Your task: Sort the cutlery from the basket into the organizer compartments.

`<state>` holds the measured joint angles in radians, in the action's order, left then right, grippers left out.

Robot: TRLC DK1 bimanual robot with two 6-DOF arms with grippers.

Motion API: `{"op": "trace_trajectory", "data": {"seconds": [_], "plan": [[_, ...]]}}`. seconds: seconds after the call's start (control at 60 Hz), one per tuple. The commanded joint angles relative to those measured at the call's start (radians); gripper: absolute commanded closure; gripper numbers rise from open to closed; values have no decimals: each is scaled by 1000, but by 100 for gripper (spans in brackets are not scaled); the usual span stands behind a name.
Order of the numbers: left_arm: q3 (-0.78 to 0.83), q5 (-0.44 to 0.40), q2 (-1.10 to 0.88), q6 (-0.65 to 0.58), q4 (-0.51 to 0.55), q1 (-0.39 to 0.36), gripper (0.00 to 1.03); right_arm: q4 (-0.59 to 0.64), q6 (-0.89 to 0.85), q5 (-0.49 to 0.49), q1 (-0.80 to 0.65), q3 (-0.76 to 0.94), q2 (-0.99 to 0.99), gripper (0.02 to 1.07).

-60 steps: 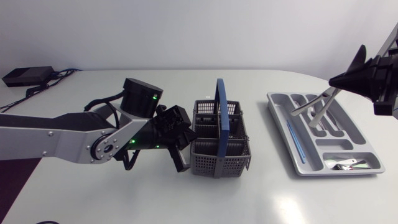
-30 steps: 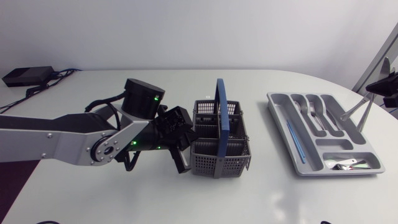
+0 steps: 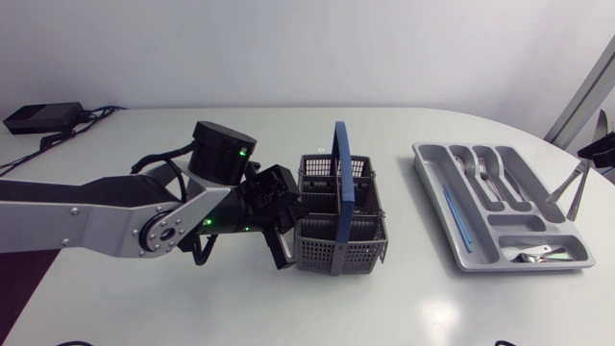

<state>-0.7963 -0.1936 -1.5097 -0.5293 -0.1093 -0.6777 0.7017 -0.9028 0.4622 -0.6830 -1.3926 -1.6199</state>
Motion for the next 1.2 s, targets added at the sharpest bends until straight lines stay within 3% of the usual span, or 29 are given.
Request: {"op": "trace_trajectory", "data": {"seconds": [0.0, 0.583, 1.183], "plan": [[25, 8, 25, -26, 8, -8, 100, -24, 38, -13, -9, -49, -37, 101], [29, 22, 26, -28, 16, -5, 100, -28, 174, -128, 103, -186, -241, 101], [28, 22, 22, -29, 22, -6, 100, -8, 260, -234, 117, -378, -525, 101]]}}
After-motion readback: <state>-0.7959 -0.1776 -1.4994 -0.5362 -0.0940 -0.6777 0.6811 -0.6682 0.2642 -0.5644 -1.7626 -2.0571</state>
